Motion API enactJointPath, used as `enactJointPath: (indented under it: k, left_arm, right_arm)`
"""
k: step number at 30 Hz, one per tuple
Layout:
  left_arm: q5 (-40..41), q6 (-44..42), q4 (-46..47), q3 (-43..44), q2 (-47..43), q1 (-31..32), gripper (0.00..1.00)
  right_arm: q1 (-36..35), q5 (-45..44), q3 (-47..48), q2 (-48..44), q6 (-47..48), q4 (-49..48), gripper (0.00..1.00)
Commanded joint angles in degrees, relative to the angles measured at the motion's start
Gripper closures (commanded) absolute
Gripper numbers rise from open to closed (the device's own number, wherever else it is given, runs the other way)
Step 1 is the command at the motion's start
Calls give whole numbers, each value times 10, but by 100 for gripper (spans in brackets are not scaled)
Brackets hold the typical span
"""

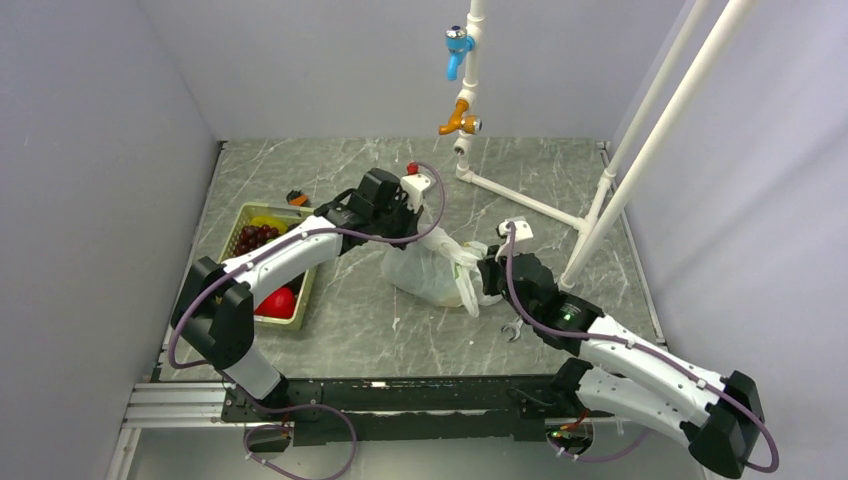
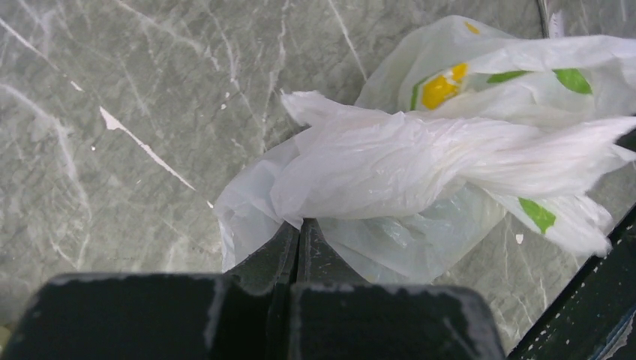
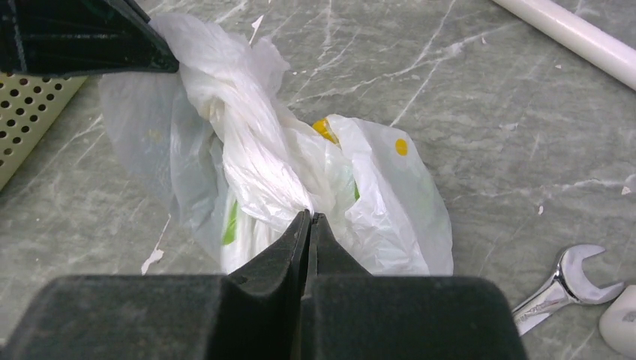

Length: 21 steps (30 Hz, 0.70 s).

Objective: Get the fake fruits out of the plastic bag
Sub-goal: Untie the plastic bag at the center of the board.

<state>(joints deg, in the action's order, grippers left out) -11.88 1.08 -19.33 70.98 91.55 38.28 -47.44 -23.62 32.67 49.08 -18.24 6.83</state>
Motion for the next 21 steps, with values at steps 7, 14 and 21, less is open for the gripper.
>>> enactJointPath:
  k: [7,14,21]
  left_arm:
    - [-40,3,72,-32,-79,-23,39]
    - [24,-95,99,-64,-127,43,20]
    - [49,-121,13,5,-39,76,20]
  right_arm:
    - [7,110,17,23,21,10,100]
    - [4,244,33,88,55,-32,100]
    - [0,254,20,85,49,-44,100]
